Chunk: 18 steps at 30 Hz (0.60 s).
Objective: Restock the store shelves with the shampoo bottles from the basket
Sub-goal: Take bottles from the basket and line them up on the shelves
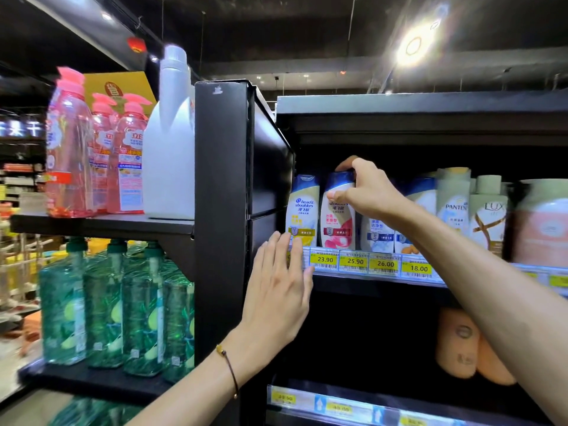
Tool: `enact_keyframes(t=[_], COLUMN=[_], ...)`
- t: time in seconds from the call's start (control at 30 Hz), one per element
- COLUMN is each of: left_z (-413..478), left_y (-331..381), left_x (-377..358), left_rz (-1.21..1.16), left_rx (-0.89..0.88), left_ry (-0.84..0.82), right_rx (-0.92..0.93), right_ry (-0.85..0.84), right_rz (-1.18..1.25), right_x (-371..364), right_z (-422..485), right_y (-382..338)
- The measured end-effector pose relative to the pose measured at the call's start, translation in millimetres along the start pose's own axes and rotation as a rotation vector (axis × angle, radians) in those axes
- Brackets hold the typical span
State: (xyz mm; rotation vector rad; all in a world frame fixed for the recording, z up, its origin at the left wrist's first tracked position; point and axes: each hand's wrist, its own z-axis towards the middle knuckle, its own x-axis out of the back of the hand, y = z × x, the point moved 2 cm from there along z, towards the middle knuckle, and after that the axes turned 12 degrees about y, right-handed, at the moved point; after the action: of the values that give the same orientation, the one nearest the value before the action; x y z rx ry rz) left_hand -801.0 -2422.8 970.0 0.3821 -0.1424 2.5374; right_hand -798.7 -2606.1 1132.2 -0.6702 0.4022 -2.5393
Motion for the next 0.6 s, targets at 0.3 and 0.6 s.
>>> enact_keyframes(t=[0.3, 0.6], left_z=[-11.4, -13.9], left_y=[-7.7, -8.6], left_x=[-5.4, -8.3], left_rz=[0.074, 0.105], left_rx=[-0.060, -0.086], left_ry=[-0.065, -0.073], right_rx=[0.176, 0.337], right_ry=[-0.097, -0.191], right_rz=[-0.243, -0.546], right_x=[4.6, 12.2], right_z=[3.8, 1.5], right_y=[-7.0, -18.7])
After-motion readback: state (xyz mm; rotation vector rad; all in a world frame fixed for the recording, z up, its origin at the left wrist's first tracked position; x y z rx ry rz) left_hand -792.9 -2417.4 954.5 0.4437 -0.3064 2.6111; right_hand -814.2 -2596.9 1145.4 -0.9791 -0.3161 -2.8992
